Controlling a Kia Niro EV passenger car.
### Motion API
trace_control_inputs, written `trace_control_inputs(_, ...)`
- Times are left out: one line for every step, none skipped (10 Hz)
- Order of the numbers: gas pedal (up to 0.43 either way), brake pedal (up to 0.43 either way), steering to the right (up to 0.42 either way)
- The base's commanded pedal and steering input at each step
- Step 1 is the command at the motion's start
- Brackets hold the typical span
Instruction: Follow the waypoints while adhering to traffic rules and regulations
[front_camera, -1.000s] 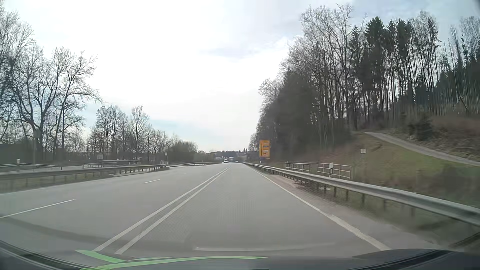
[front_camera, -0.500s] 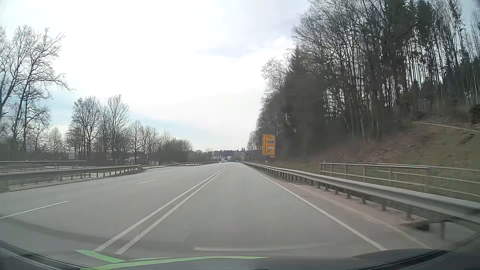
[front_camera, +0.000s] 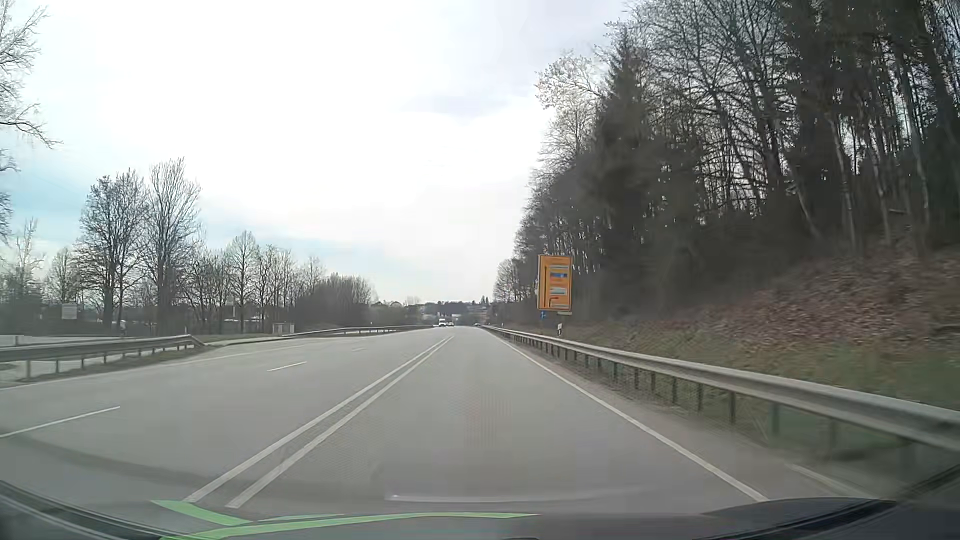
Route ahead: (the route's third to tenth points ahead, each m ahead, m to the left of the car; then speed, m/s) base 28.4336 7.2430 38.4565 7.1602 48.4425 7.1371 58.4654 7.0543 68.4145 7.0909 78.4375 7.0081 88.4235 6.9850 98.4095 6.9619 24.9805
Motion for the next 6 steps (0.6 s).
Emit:
trace_control_inputs(0.177, 0.000, 0.001)
trace_control_inputs(0.169, 0.000, 0.001)
trace_control_inputs(0.169, 0.000, 0.001)
trace_control_inputs(0.169, 0.000, 0.001)
trace_control_inputs(0.169, 0.000, 0.001)
trace_control_inputs(0.169, 0.000, 0.001)
